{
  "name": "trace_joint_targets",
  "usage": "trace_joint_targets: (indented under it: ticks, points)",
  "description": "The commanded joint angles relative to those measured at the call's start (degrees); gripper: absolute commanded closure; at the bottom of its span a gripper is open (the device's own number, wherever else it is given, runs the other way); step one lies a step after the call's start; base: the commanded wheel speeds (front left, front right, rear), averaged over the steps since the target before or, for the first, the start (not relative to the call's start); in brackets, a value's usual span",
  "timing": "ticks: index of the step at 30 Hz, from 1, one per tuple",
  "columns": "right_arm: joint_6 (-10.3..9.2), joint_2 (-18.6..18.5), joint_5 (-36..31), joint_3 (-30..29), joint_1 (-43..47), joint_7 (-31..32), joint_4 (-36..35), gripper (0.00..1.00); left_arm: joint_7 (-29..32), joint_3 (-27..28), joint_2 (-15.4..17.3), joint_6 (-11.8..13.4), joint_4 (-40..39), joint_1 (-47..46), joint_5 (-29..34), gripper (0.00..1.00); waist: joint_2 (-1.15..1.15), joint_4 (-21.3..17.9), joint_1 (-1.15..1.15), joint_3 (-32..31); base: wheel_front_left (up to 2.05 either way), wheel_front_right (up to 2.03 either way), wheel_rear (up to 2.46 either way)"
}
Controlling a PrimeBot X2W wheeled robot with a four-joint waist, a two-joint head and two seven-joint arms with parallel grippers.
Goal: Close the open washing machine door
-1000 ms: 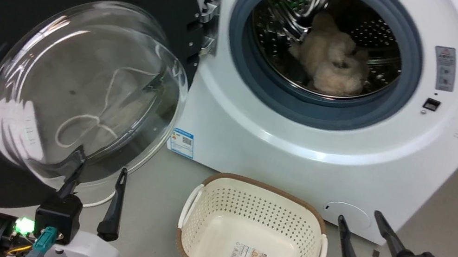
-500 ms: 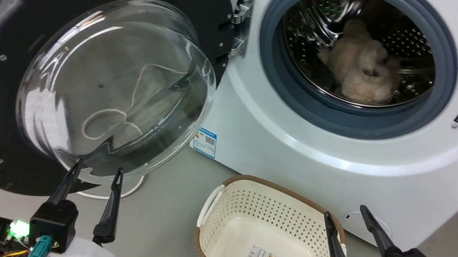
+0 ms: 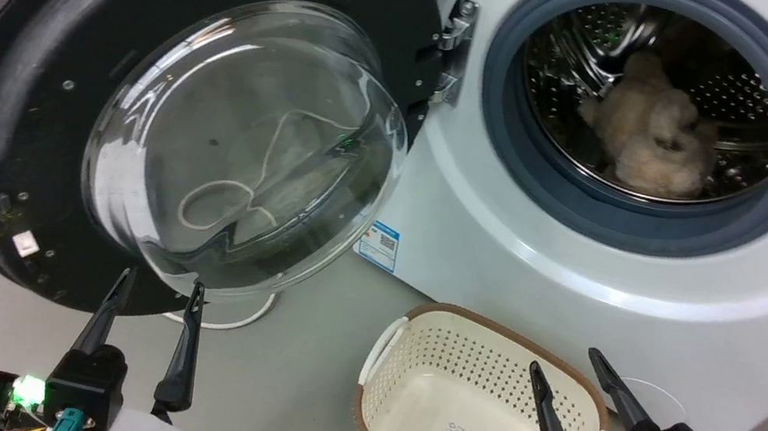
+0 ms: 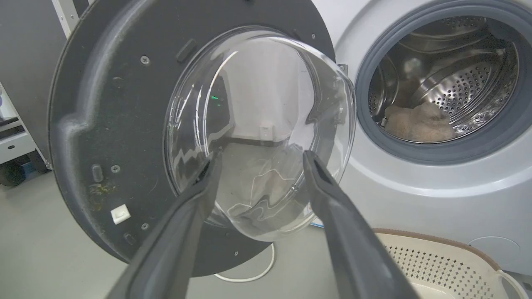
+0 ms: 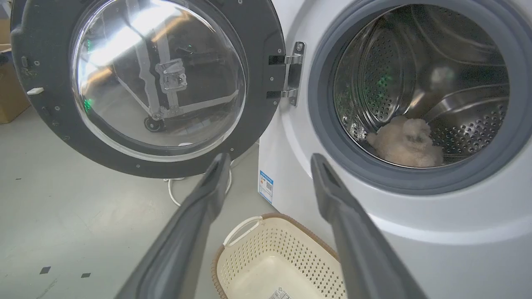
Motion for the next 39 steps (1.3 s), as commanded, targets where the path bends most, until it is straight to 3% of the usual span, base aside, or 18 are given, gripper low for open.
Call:
trace_joint_targets:
  ticks: [1,17,18,19,27,32,39]
  points:
    - [0.03,-0.4,0.4,0.3,-0.4,-0.5,0.3,0.00,-0.5,-0.2,0.4,0.4,-0.3,0.9,-0.3,0.00,0.00,0.4,0.00,0.0,0.00,0.00,0.00]
    - [0.04,-0.8,0.9,2.1,0.0,-2.9,1.2,0.00,-2.9,-1.6,1.0,0.8,-0.2,1.7,-0.4,0.00,0.00,5.5,0.00,0.5,0.00,0.00,0.00]
    - [0.04,-0.8,0.9,2.1,0.0,-3.1,1.3,0.00,-3.0,-1.7,1.1,0.8,-0.2,1.7,-0.4,0.68,0.00,5.8,0.00,0.5,0.00,0.00,0.00]
    - [0.04,-0.8,0.9,2.2,0.1,-3.2,1.3,0.00,-3.2,-1.9,1.2,0.6,-0.1,1.7,-0.4,1.00,0.00,6.0,0.00,0.5,0.00,0.00,0.00]
    - [0.04,-1.0,0.8,1.7,1.1,-4.1,1.1,0.00,-4.1,0.0,0.6,-0.6,-3.4,0.0,-3.7,1.00,0.00,7.9,0.00,1.2,0.00,0.00,0.00]
    - [0.04,-1.0,0.1,0.3,2.3,-4.7,0.3,0.00,-4.7,3.9,2.5,-2.4,-5.8,-3.4,-5.0,1.00,0.00,9.0,0.00,2.1,0.00,0.00,0.00]
    - [0.04,-1.6,-0.3,-0.1,2.8,-5.6,-0.9,0.00,-4.8,15.1,6.5,-6.6,-4.1,-12.9,-16.7,1.00,0.00,8.2,0.00,4.4,0.00,0.00,0.00]
